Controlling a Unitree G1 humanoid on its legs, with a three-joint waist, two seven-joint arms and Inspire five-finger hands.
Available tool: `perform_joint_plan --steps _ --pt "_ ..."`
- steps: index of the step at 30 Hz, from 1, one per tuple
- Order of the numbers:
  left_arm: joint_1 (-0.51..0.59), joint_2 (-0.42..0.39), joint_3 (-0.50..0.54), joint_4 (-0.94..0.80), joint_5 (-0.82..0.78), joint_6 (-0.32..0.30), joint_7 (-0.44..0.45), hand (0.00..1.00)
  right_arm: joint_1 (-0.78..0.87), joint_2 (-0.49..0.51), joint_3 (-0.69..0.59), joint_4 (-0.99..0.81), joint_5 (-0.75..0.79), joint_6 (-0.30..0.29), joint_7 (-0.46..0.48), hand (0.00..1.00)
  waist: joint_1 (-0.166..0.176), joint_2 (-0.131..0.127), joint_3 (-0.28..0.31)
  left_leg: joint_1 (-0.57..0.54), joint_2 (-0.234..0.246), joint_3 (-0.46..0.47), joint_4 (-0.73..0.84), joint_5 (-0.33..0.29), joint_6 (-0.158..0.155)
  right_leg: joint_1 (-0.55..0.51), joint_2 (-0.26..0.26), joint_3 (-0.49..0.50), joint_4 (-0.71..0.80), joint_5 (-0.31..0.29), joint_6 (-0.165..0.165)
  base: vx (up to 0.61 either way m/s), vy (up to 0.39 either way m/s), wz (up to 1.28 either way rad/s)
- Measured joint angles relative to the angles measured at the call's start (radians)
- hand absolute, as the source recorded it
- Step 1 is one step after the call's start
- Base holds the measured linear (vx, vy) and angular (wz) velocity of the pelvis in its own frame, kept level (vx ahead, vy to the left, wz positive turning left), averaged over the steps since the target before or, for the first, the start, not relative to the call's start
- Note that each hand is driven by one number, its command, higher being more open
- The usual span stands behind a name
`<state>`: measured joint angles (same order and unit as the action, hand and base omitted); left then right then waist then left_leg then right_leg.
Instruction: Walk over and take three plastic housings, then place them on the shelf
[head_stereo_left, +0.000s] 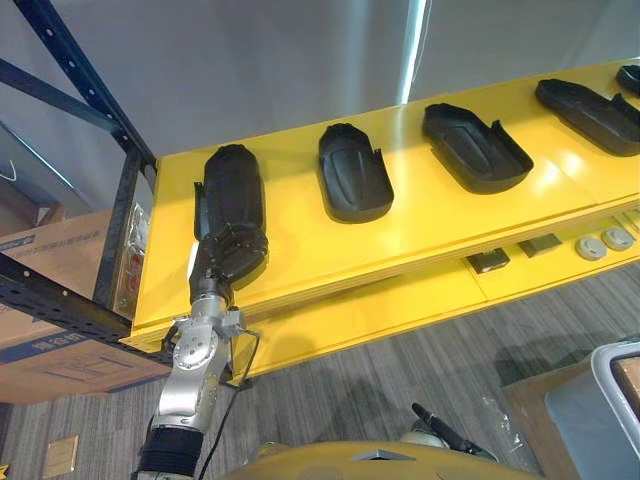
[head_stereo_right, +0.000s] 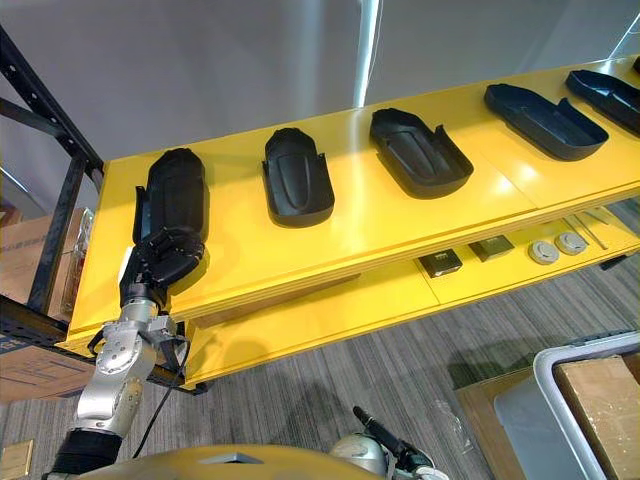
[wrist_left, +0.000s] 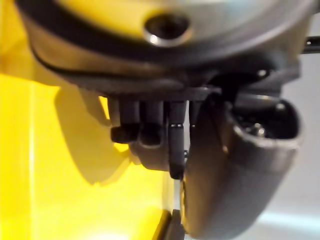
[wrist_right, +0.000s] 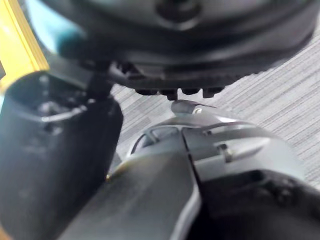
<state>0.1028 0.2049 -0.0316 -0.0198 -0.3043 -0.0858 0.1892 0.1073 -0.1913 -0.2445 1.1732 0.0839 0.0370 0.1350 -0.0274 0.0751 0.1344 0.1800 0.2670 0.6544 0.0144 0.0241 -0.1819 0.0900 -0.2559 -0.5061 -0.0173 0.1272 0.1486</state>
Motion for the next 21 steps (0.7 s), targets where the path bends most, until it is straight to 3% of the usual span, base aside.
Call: perform_joint_plan --steps 5,7,14,17,21 --pt "0.079 -0.02 -0.018 -0.15 -0.098 -0.049 -0.07 0.0 0.001 0.001 -0.001 0.002 0.0 0.001 0.003 1.0 0.013 0.001 0.003 -0.006 0.002 -0.004 0.009 -0.006 0.001 0.001 -0.001 -0.004 0.0 0.0 0.0 0.0 0.006 0.02" --pt "0.103 -0.027 -0.053 -0.204 -0.215 -0.086 -0.184 0.0 0.001 0.001 -0.002 0.002 0.0 0.001 0.003 1.0 0.025 0.005 0.004 -0.017 0.004 -0.016 0.019 -0.01 0.002 0.002 -0.003 -0.014 -0.001 0.0 0.0 0.01 0.01 0.12" --pt "0.112 -0.023 -0.083 -0.304 -0.533 -0.113 -0.559 0.0 -0.028 0.002 -0.013 0.012 -0.002 -0.001 0.003 1.0 0.036 0.016 0.003 -0.018 0.002 -0.029 0.015 -0.009 0.002 0.015 -0.003 -0.032 -0.005 -0.001 0.001 0.0 0.011 0.07" --pt "0.102 -0.001 -0.091 -0.312 -0.594 -0.102 -0.691 0.0 -0.036 -0.003 -0.024 0.024 -0.004 -0.001 0.002 1.0 0.041 0.023 -0.002 -0.018 0.0 -0.029 0.009 -0.008 0.003 0.015 -0.003 -0.033 -0.007 -0.001 0.001 0.0 0.0 0.0" --pt "0.095 0.049 -0.142 -0.325 -0.587 0.017 -0.816 0.0 -0.046 -0.008 -0.022 0.036 -0.027 -0.001 0.002 1.0 0.043 0.025 -0.004 -0.012 -0.01 -0.028 -0.021 0.008 0.002 0.014 -0.003 -0.035 -0.012 0.0 0.001 0.01 0.012 0.02"
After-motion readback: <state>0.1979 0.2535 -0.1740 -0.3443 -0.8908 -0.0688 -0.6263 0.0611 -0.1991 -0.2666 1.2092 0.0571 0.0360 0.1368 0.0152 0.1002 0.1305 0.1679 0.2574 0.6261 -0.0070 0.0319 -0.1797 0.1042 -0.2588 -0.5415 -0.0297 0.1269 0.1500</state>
